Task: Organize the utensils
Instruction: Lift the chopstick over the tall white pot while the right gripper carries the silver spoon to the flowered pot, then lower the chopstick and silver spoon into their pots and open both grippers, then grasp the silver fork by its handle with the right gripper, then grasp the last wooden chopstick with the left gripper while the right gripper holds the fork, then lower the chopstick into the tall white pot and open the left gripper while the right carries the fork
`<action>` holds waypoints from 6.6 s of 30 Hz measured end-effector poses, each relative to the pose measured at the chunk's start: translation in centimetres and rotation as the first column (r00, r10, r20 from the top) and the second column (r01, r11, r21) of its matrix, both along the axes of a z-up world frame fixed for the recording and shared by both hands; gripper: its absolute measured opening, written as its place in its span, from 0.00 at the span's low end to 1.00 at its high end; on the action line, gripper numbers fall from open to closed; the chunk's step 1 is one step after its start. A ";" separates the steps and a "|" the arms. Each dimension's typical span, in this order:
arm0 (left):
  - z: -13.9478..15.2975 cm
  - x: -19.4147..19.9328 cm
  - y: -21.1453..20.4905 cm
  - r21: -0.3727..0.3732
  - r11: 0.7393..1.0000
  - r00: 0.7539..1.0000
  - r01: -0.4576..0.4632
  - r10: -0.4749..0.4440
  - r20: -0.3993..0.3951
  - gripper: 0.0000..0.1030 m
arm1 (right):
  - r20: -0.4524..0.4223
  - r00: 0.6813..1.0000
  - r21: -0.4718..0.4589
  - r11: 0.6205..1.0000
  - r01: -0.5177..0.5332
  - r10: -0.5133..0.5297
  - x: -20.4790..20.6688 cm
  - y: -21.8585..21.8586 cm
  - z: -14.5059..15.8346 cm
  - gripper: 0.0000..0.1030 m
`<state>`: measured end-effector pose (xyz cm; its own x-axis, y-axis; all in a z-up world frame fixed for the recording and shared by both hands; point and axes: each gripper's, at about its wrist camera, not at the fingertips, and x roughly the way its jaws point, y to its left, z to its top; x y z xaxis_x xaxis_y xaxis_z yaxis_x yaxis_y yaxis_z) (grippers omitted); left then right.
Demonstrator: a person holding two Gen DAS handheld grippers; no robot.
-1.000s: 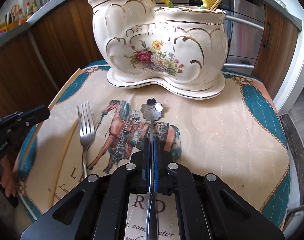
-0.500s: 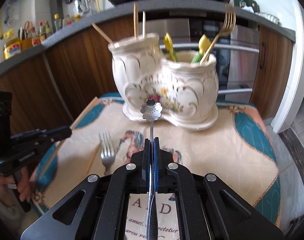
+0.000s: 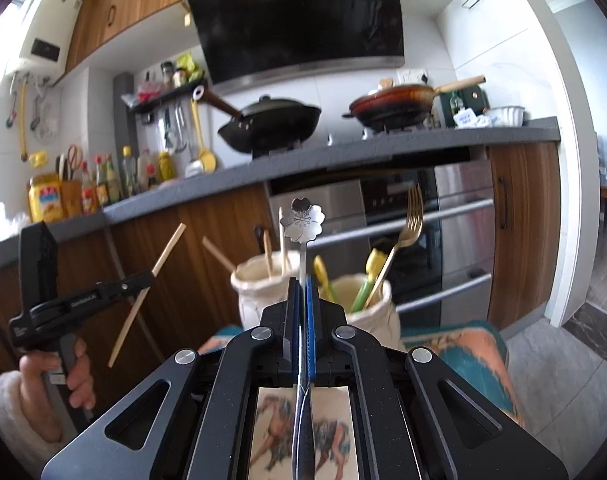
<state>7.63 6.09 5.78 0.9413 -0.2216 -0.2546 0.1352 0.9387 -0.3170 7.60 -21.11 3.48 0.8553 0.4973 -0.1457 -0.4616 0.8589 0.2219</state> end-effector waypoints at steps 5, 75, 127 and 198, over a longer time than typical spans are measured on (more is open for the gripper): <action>2.6 4.6 0.1 -0.023 1.000 0.996 0.007 -0.005 0.086 0.04 | 0.014 1.000 0.051 0.999 0.009 -0.010 3.3 -0.1 1.8 0.04; -3.9 8.4 0.1 0.069 0.997 0.985 -0.043 0.053 -0.162 0.00 | -0.080 0.996 -0.047 0.998 0.031 -0.035 7.3 1.9 -3.1 0.19; -11.0 -2.0 -2.9 0.147 0.988 0.881 0.046 0.029 -0.472 0.92 | -0.453 0.878 -0.488 0.782 -0.388 0.153 -0.8 10.9 -12.1 0.38; -5.1 -3.4 -4.5 0.229 0.951 0.942 0.206 -0.129 -0.309 0.05 | -0.125 0.982 -0.096 0.983 -0.157 0.145 -1.2 0.7 -2.6 0.06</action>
<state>4.23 1.56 0.70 0.7743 -0.2613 -0.5764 0.2369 0.9642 -0.1190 6.43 -20.43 0.88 0.7454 0.5961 -0.2985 -0.5642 0.8026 0.1939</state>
